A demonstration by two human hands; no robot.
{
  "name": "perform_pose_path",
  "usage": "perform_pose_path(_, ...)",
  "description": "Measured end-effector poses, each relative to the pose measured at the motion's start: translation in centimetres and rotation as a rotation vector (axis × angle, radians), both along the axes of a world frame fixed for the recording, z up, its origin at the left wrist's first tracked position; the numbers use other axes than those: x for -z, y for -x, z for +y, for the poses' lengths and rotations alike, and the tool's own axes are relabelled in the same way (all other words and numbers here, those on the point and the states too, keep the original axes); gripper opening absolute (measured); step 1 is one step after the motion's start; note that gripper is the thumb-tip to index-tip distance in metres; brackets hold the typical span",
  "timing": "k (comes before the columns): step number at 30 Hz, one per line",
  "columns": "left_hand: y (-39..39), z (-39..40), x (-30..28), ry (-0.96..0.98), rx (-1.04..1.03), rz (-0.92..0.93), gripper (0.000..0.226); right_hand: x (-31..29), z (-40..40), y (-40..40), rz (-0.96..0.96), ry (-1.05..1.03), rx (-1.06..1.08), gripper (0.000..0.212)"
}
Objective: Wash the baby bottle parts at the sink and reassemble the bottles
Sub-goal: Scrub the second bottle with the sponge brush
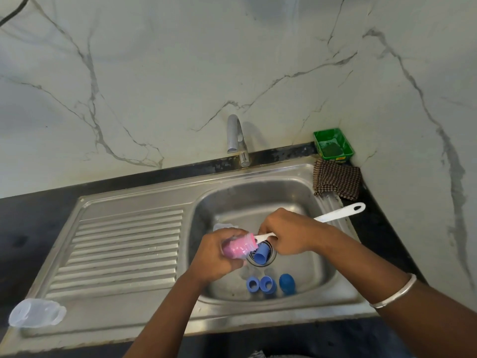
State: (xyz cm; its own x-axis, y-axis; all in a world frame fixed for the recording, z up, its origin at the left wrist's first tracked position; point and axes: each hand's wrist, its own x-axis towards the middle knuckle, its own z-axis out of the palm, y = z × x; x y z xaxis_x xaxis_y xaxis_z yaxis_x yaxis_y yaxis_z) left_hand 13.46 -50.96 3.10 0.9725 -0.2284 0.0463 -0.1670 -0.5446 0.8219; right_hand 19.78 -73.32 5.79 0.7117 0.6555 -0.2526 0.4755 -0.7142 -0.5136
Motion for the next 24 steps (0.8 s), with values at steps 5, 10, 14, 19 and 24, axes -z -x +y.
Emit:
perform_pose_path(5, -0.2, 1.4, 0.1, -0.084, 0.057, 0.036, 0.057, 0.8, 1.3, 0.5, -0.01, -0.084, 0.003, 0.023)
perform_pose_path(10, -0.3, 2.0, 0.3, -0.085, -0.018, -0.016, 0.06, 0.6, 0.7, 0.2, -0.089, 0.11, 0.06, 0.012)
perform_pose_path(14, -0.9, 2.0, 0.1, -0.165, 0.041, -0.135, 0.056, 0.4, 2.2, 0.9, 0.243, -0.007, 0.19, 0.028)
perform_pose_path(19, -1.6, 2.5, 0.2, -0.22, 0.1, -0.222, 0.05, 0.0, 4.3, 1.7, 0.393, -0.131, 0.329, 0.021)
perform_pose_path(24, -2.3, 4.6, -0.2, -0.102, 0.086, 0.12, 0.058, -1.0, 3.3, 2.8, 0.022, 0.01, 0.238, 0.023)
